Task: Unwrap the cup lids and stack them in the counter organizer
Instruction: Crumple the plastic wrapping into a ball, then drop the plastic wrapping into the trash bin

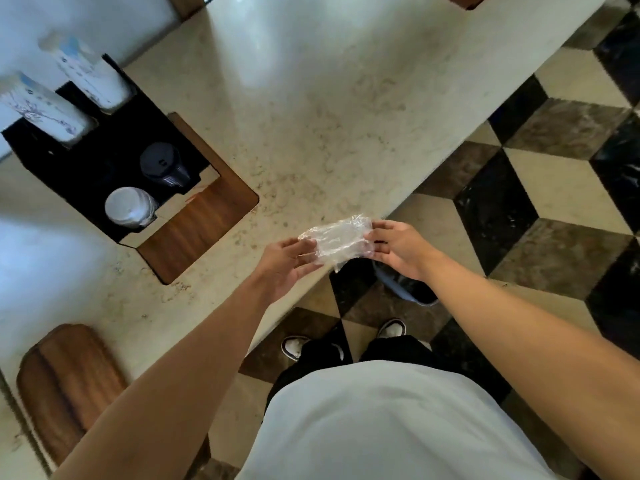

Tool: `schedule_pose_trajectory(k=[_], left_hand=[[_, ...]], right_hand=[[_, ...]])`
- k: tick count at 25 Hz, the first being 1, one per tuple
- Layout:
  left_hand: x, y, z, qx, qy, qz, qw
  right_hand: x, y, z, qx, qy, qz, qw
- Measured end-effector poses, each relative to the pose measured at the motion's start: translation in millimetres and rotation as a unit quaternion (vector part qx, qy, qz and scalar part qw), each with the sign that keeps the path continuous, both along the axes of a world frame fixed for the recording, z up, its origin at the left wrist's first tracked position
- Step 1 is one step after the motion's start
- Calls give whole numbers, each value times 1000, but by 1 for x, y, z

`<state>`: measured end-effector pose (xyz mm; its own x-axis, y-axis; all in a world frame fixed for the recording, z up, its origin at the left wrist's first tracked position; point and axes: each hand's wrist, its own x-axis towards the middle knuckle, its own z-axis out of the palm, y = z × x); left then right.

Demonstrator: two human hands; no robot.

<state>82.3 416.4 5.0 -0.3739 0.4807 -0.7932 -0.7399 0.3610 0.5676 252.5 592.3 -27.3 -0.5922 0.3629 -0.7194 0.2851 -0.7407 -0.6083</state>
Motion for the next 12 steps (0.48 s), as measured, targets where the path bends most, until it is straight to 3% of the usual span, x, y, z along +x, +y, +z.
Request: schedule_pose_trajectory(k=[6,12], left_hand=[[63,82,3,-40,75,-103,991],[96,148,-16,-65,113,-245,961]], right_hand=[[81,46,-6,-3,-23,-58,998],[143,65,-17,-15,-67,-153,986]])
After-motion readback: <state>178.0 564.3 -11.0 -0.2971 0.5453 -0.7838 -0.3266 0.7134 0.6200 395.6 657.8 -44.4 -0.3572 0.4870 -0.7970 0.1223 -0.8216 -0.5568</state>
